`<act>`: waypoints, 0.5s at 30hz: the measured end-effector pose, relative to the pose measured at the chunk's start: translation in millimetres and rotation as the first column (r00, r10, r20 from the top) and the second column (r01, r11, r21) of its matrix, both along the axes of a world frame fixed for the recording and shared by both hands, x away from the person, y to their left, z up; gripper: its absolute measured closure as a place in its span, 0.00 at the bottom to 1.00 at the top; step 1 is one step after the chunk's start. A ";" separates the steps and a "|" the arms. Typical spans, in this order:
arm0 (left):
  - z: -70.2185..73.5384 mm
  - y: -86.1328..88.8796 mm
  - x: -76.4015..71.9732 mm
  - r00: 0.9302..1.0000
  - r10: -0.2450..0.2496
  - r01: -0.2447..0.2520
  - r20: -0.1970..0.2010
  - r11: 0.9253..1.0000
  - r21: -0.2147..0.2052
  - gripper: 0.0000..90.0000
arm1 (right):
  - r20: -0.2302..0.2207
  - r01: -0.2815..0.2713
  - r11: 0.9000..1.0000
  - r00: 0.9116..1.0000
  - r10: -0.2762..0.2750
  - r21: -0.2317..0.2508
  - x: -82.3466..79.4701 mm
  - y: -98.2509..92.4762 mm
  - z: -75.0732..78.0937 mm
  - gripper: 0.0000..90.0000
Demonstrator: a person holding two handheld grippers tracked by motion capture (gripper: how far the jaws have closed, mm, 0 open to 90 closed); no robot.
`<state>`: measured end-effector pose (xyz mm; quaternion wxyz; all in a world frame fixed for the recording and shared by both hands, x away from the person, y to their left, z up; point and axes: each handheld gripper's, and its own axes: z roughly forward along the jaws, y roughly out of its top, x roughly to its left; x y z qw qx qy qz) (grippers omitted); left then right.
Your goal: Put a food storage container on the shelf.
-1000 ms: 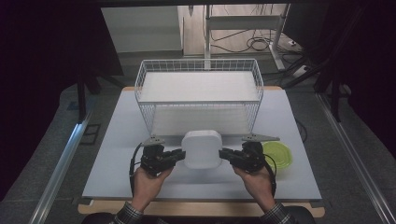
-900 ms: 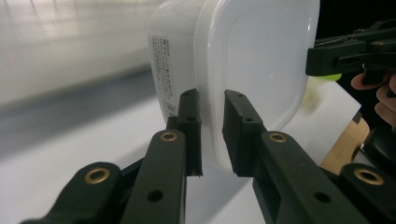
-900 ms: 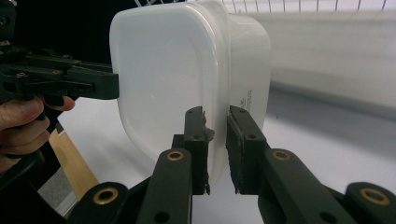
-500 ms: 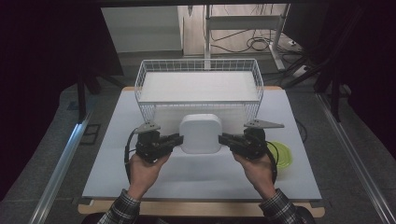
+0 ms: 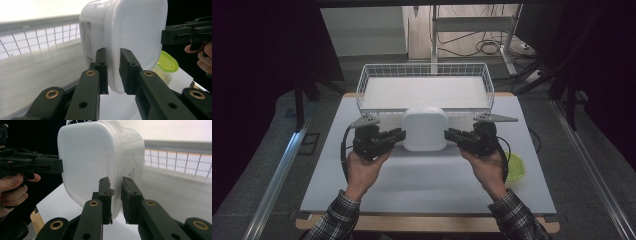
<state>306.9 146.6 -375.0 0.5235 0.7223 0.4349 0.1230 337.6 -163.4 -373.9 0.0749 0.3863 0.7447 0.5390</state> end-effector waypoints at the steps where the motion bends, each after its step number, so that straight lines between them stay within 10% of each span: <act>1: 2.5 0.5 1.1 1.000 0.002 -0.002 0.000 1.000 -0.002 0.87 | 0.000 0.000 1.000 1.000 0.000 0.004 2.2 0.6 2.4 0.88; 15: 36.8 7.5 21.3 0.999 0.020 -0.020 0.027 1.000 -0.009 0.87 | 0.008 0.001 0.999 1.000 -0.001 0.033 25.1 8.6 31.7 0.87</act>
